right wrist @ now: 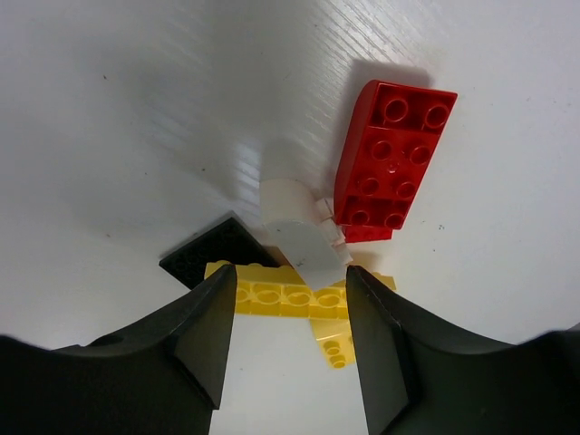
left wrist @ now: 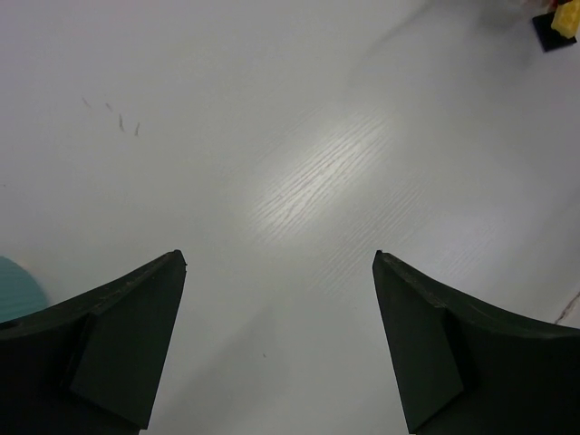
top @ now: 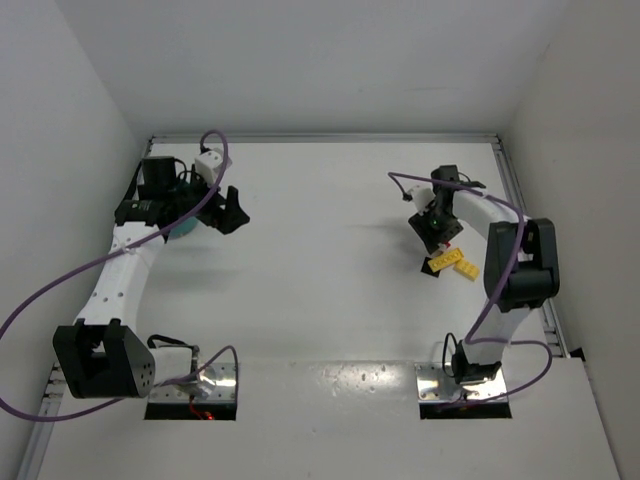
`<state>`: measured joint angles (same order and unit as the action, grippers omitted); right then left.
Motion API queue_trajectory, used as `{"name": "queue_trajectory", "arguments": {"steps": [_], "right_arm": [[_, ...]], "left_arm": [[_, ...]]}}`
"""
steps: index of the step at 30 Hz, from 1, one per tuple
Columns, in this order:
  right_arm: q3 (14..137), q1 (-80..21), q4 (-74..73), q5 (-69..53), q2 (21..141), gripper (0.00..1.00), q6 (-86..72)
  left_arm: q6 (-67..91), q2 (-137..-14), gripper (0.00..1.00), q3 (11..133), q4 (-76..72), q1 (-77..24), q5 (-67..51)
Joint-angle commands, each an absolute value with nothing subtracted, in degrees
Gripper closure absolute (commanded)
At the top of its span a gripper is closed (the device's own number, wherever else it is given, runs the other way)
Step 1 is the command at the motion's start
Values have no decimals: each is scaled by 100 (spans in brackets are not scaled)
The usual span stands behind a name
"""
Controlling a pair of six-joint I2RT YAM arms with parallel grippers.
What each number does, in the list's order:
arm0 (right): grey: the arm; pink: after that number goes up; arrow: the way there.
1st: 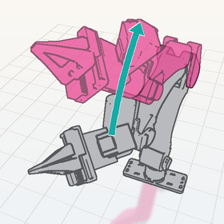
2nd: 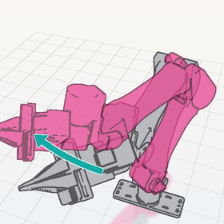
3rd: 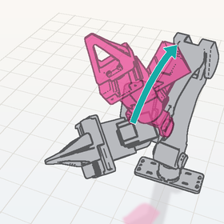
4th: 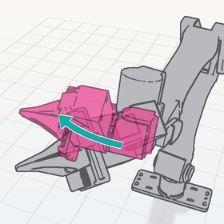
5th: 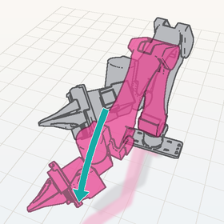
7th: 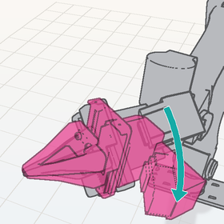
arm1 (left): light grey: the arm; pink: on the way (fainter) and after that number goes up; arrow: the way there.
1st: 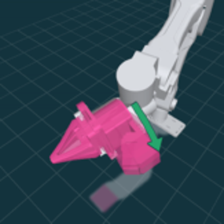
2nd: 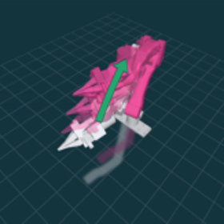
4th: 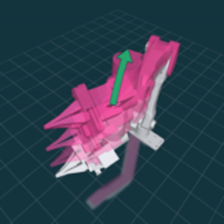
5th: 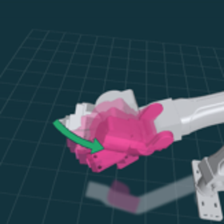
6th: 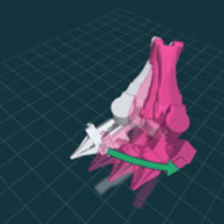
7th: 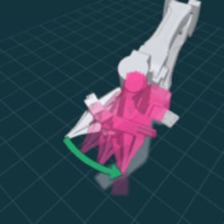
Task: Sort the legos into containers by color
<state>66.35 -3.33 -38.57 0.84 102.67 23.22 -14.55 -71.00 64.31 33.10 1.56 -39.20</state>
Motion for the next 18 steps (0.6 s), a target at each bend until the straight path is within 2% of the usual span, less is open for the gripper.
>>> {"name": "queue_trajectory", "arguments": {"steps": [1,18], "right_arm": [[6688,-316,-3691,-9,10423,48,2399],[6636,-264,-3472,44,10784,60,2452]], "left_arm": [[-1538,-6943,9,6416,3111,141,-4008],[-1485,-6943,11,6354,2953,141,-3850]]}}
